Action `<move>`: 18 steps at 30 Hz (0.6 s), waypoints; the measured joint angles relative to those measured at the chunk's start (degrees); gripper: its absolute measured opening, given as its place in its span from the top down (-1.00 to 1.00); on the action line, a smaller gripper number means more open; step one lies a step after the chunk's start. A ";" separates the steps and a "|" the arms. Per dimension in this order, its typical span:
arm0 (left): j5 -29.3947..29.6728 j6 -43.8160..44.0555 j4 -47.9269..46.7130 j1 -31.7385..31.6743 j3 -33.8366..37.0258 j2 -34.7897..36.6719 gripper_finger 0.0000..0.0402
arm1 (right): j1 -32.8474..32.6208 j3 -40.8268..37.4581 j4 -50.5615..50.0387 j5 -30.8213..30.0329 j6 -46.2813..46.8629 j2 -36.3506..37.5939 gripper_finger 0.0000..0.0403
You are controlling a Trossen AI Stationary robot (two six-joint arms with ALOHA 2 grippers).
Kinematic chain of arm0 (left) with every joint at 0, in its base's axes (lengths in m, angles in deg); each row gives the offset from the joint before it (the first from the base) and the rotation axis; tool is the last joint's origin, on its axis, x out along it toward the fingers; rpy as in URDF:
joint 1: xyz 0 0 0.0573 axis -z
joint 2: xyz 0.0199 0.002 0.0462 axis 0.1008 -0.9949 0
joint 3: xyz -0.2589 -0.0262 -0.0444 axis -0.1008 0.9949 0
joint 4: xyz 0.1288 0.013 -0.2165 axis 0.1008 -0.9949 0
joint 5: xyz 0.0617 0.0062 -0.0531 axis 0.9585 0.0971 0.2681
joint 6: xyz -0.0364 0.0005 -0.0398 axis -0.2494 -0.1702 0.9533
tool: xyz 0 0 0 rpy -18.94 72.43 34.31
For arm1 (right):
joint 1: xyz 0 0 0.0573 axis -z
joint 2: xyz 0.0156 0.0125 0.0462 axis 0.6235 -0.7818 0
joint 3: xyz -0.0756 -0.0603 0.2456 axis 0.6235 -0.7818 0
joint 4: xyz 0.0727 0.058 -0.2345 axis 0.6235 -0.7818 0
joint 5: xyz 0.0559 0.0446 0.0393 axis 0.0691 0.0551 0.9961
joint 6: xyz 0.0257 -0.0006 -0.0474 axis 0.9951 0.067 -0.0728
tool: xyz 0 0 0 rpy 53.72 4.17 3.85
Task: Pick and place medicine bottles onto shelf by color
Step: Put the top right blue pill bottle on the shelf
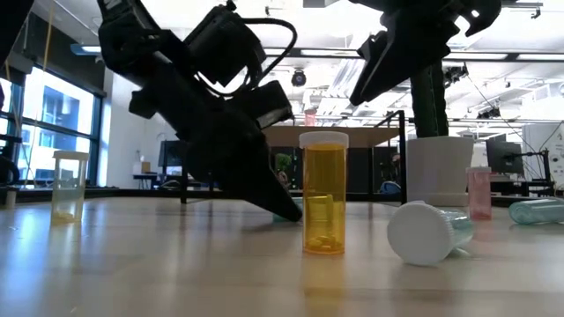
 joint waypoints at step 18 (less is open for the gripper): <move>0.20 0.01 -0.94 -0.10 -0.34 -0.02 0.57 | 0.37 0.00 -0.87 -8.07 0.59 4.11 0.22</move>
